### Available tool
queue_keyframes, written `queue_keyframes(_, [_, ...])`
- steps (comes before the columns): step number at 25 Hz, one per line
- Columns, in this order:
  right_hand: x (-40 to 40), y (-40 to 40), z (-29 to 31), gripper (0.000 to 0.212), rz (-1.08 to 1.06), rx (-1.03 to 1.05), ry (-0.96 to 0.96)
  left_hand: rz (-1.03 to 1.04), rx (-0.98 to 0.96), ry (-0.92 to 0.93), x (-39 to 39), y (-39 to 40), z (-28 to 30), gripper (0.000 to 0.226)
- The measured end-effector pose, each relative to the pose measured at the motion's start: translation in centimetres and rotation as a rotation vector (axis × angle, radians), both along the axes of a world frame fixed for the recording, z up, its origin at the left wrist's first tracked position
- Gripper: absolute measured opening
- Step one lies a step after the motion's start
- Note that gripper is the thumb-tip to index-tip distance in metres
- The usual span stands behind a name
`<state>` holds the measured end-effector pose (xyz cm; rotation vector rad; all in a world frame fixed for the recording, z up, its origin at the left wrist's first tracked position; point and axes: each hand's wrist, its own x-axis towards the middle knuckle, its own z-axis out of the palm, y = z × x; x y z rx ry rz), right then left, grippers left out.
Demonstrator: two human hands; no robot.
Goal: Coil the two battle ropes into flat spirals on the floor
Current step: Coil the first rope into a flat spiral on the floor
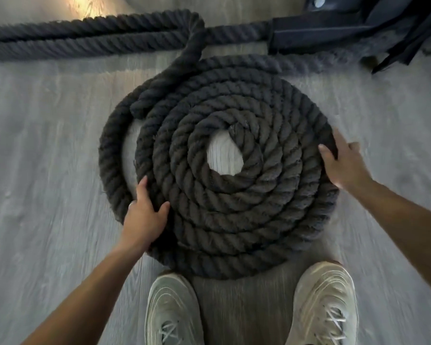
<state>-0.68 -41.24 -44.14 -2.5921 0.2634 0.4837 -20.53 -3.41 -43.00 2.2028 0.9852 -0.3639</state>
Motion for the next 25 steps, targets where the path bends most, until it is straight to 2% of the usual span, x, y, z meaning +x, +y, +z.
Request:
queue_keyframes(4, [-7.1, 2.0, -0.7, 0.063, -0.211, 0.052, -0.036, -0.118, 0.212, -0.012, 3.3, 1.3, 1.2, 0.071])
queue_keyframes(8, [-10.7, 3.6, -0.9, 0.062, -0.293, 0.060, -0.029, -0.144, 0.166, -0.040, 8.3, 5.3, 1.3, 0.068])
queue_keyframes(13, [-8.3, 2.2, -0.8, 0.062, -0.203, -0.026, -0.035, -0.078, 0.115, -0.083, 8.5, 3.8, 1.4, 0.069])
queue_keyframes(17, [-3.0, -1.9, -0.7, 0.062, -0.098, -0.124, -0.065, -0.213, 0.155, -0.013, 4.9, -1.0, 1.2, 0.068])
queue_keyframes(21, [-1.2, -4.9, -0.1, 0.072, -0.344, -0.114, -0.025, -0.277, 0.085, 0.048, 1.3, -5.8, 0.5, 0.070])
queue_keyframes(23, [-4.3, -3.2, -0.7, 0.067, -0.335, -0.162, -0.074, -0.392, 0.214, -0.078, 1.2, -6.6, 0.1, 0.068])
queue_keyframes(25, [-8.9, -0.8, -1.3, 0.068, -0.173, -0.262, -0.148, -0.661, 0.418, -0.250, 2.2, -6.6, -0.2, 0.075])
